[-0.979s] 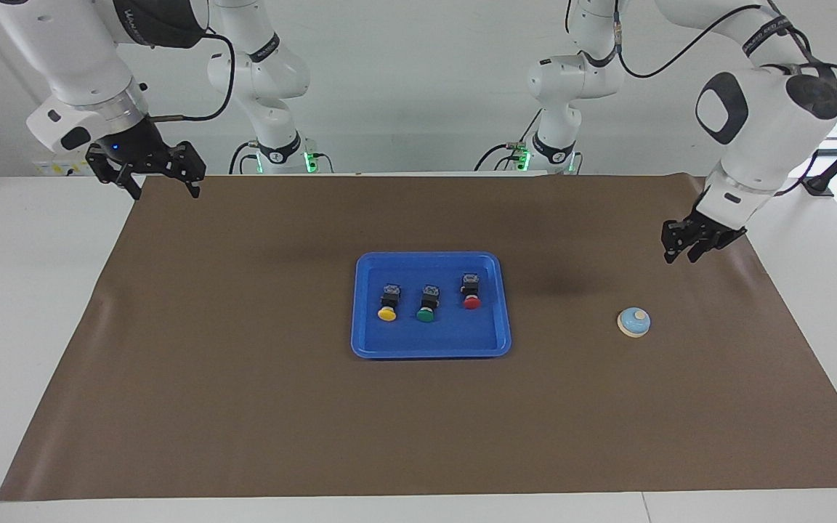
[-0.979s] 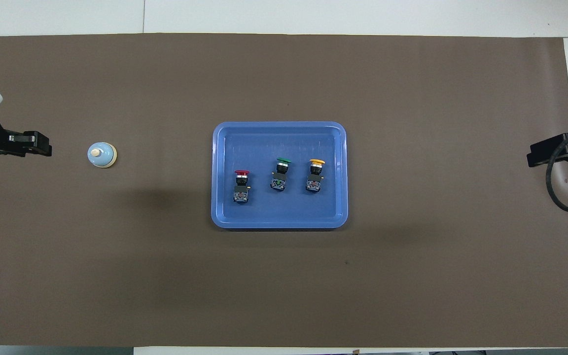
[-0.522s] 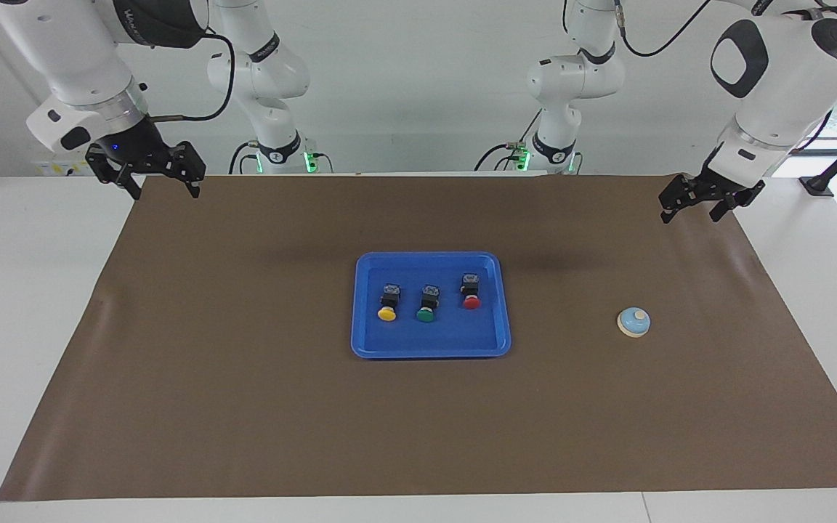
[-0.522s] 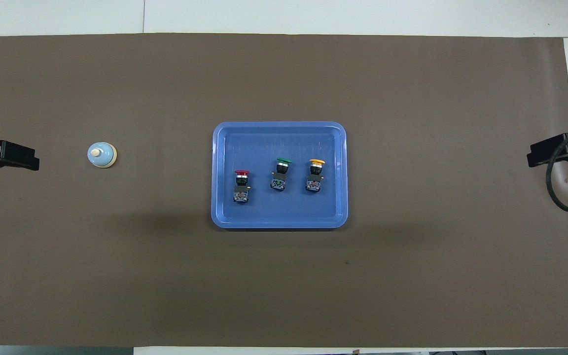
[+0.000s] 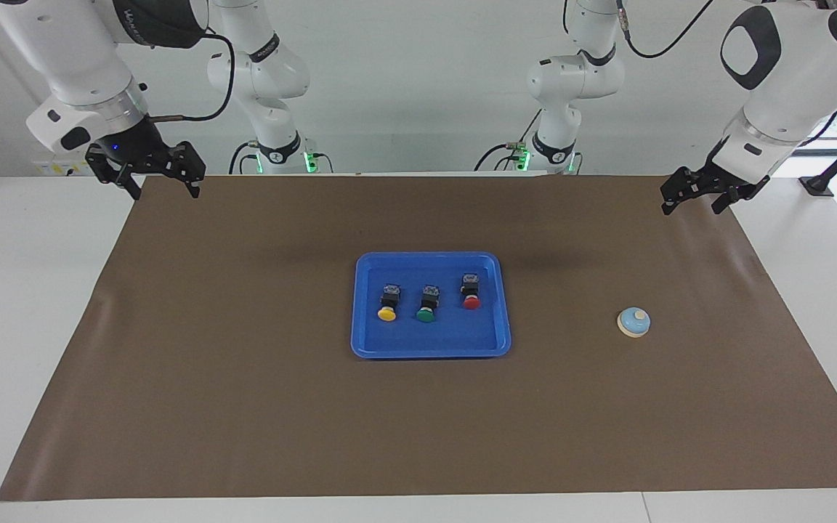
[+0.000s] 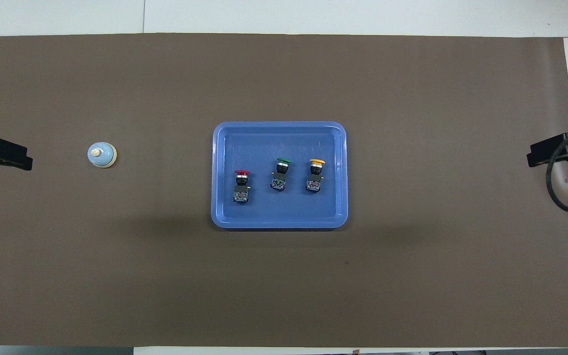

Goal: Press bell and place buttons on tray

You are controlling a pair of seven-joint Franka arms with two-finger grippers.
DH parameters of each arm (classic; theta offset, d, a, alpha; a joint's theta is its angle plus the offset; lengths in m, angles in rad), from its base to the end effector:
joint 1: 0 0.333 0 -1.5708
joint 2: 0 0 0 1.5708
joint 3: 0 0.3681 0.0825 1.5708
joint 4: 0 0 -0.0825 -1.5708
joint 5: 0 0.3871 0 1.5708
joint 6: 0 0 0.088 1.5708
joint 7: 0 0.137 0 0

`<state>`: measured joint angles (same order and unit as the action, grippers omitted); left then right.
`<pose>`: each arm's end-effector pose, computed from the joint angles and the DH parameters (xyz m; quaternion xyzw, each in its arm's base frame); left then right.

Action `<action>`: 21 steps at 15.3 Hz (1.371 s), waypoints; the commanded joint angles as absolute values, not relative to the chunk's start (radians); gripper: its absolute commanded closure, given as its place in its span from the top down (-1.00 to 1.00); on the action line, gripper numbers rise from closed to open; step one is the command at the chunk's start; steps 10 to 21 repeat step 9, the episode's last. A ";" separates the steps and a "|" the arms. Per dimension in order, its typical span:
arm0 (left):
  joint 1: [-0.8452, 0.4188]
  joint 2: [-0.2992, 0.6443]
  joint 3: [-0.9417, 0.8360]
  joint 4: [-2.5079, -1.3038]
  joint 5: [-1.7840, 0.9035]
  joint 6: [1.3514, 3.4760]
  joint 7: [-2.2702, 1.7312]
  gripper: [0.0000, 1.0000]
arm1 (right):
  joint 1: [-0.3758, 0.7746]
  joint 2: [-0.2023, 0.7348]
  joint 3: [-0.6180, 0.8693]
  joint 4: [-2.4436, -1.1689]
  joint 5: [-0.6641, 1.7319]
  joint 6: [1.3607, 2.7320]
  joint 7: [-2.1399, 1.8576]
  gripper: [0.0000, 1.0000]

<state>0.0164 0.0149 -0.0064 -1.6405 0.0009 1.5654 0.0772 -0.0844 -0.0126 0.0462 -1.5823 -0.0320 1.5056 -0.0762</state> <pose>0.5560 0.0057 0.6050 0.9984 -0.0336 -0.0450 0.0016 0.5433 -0.0251 0.6427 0.9992 0.0184 -0.0329 0.0144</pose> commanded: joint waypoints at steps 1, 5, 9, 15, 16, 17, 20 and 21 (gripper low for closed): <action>0.008 0.022 -0.002 -1.615 -0.015 1.539 0.077 1.00 | -0.097 -0.032 0.055 -1.605 -0.040 1.514 -0.075 1.00; 0.008 0.009 -0.002 -1.617 -0.014 1.534 0.077 1.00 | -0.095 -0.032 0.055 -1.605 -0.040 1.514 -0.075 1.00; 0.008 0.005 -0.002 -1.621 -0.014 1.526 0.077 1.00 | -0.097 -0.032 0.055 -1.606 -0.040 1.514 -0.075 1.00; 0.008 0.005 -0.002 -1.621 -0.014 1.526 0.077 1.00 | -0.097 -0.032 0.055 -1.606 -0.040 1.514 -0.075 1.00; 0.008 0.005 -0.002 -1.621 -0.014 1.526 0.077 1.00 | -0.097 -0.032 0.055 -1.606 -0.040 1.514 -0.075 1.00; 0.008 0.005 -0.002 -1.621 -0.014 1.526 0.077 1.00 | -0.097 -0.032 0.055 -1.606 -0.040 1.514 -0.075 1.00; 0.008 0.005 -0.002 -1.621 -0.014 1.526 0.077 1.00 | -0.097 -0.032 0.055 -1.606 -0.040 1.514 -0.075 1.00; 0.008 0.005 -0.002 -1.621 -0.014 1.526 0.077 1.00 | -0.097 -0.032 0.055 -1.606 -0.040 1.514 -0.075 1.00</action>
